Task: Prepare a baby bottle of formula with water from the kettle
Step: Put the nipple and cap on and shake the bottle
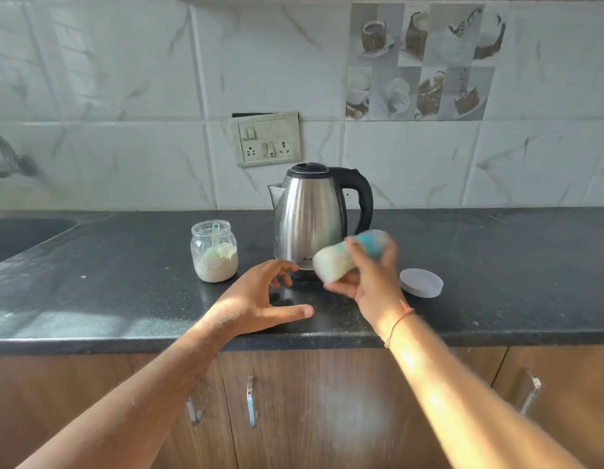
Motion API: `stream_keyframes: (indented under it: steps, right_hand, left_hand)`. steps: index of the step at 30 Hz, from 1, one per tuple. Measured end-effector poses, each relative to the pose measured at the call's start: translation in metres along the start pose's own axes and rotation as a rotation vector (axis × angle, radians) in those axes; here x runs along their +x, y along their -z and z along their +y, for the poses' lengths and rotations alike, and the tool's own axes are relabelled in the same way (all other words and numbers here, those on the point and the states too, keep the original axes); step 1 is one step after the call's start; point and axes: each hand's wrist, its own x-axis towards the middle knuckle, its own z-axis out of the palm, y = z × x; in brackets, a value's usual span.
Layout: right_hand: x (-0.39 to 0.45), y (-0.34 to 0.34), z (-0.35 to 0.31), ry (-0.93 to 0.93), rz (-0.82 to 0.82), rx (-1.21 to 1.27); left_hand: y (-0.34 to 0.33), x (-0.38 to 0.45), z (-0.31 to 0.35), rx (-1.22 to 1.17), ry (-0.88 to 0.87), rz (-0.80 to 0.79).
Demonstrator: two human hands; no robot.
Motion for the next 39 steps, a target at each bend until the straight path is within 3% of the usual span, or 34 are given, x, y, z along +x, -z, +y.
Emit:
stream_keyframes:
  steps: [1,2,6,10,11,14,16,18,19,21,23,26,27,31,32,35,36,39]
  right_hand:
    - [-0.002,0.001,0.005,-0.041,-0.112,-0.110]
    - [-0.003,-0.001,0.005,-0.046,-0.120,-0.136]
    - [0.012,0.006,0.005,0.055,0.265,0.327]
    - [0.001,0.000,0.008,-0.039,-0.103,-0.130]
    - [0.003,-0.002,0.007,-0.028,-0.058,-0.113]
    - [0.014,0.006,0.008,0.084,0.255,0.276]
    - [0.007,0.000,0.001,0.029,0.154,0.142]
    - [0.000,-0.001,0.008,-0.044,-0.110,-0.107]
    - [-0.001,-0.003,0.006,-0.036,-0.099,-0.139]
    - [0.005,0.000,0.004,0.038,0.147,0.156]
    - [0.012,0.006,0.003,0.050,0.227,0.318]
    - [-0.001,0.002,0.005,-0.045,-0.138,-0.110]
    - [-0.003,0.001,0.005,-0.045,-0.158,-0.160]
    - [0.008,0.007,0.002,0.103,0.255,0.292]
    - [0.006,0.005,-0.001,0.084,0.209,0.258]
    - [-0.001,0.001,0.006,-0.047,-0.164,-0.145]
    - [0.000,-0.001,0.004,-0.039,-0.139,-0.157]
    - [0.015,0.011,0.005,0.031,0.170,0.293]
  left_hand:
    - [0.000,0.000,0.001,0.001,0.000,0.001]
    - [0.000,0.000,0.001,0.007,-0.003,0.007]
    - [0.000,-0.002,0.002,0.028,-0.003,0.000]
    - [-0.001,0.000,0.000,0.014,-0.017,0.016]
    - [-0.001,-0.001,-0.001,0.014,-0.015,0.020]
    - [-0.002,-0.002,0.001,0.022,-0.003,0.015]
    - [-0.001,-0.001,0.000,0.016,-0.003,0.018]
    - [-0.002,-0.001,0.000,0.017,-0.009,0.015]
    - [-0.001,-0.001,0.000,0.021,-0.011,0.019]
    - [0.000,-0.002,0.002,0.021,0.001,0.011]
    - [0.000,-0.002,0.002,0.027,0.002,0.011]
    - [-0.001,-0.002,0.000,0.013,-0.002,0.011]
    - [-0.001,-0.002,0.001,0.013,-0.006,0.017]
    - [0.000,-0.004,0.003,0.021,0.004,0.011]
    - [0.000,-0.003,0.002,0.018,0.003,0.013]
    - [-0.001,-0.003,0.002,0.008,-0.004,0.011]
    - [0.000,-0.003,0.002,0.009,-0.005,0.017]
    - [0.000,-0.003,0.004,0.023,0.001,0.011]
